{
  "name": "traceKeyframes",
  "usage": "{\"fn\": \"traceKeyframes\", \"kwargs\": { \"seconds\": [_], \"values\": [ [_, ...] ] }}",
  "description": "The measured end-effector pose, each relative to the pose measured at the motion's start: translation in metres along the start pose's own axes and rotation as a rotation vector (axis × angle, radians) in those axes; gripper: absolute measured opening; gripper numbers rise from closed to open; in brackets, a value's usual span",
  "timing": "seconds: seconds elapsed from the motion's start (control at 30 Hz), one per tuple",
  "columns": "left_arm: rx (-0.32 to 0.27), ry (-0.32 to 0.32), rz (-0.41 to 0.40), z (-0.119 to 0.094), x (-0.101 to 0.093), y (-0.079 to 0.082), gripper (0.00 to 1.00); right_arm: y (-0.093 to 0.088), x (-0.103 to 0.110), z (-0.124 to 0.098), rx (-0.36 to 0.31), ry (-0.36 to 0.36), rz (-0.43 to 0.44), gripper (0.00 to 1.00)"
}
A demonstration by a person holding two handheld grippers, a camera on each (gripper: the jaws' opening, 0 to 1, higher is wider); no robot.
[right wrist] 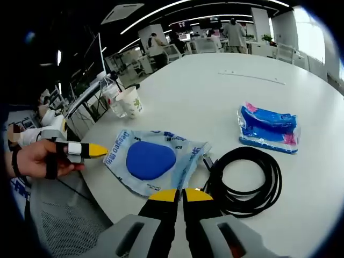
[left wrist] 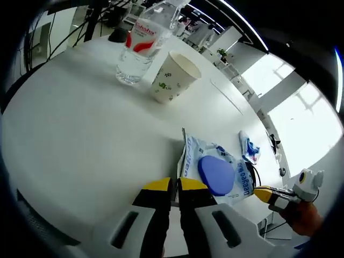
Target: Arrange the tabletop items into an orderly group along one side of the table until the central work area is clear of visible clutter.
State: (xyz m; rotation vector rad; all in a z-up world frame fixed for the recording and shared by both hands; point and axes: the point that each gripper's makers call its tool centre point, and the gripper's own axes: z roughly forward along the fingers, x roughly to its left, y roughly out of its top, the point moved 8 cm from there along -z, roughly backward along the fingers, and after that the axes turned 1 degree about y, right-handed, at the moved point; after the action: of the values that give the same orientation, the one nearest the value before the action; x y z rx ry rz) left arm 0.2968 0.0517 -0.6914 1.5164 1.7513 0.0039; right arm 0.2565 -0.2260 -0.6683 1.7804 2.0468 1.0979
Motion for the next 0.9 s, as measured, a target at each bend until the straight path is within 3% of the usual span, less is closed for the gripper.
{"fn": "traceKeyframes", "kwargs": {
  "seconds": [0.17, 0.3, 0.57, 0.73, 0.9],
  "values": [
    [0.009, -0.013, 0.029, -0.003, 0.002, -0.003, 0.05, -0.001, -0.003, -0.001, -0.008, 0.015, 0.051, 0.13],
    [0.038, -0.014, 0.068, -0.004, 0.001, -0.006, 0.07, 0.000, -0.004, -0.002, -0.009, 0.010, 0.052, 0.14],
    [0.052, -0.033, 0.070, -0.004, -0.001, -0.009, 0.10, 0.001, -0.002, 0.004, -0.009, 0.008, 0.059, 0.13],
    [0.064, -0.033, 0.079, -0.005, 0.001, -0.011, 0.10, 0.002, -0.007, 0.009, -0.022, 0.011, 0.132, 0.13],
    [0.083, -0.031, 0.082, -0.005, 0.004, -0.017, 0.10, 0.002, -0.006, 0.012, -0.017, 0.019, 0.132, 0.13]
  ]
}}
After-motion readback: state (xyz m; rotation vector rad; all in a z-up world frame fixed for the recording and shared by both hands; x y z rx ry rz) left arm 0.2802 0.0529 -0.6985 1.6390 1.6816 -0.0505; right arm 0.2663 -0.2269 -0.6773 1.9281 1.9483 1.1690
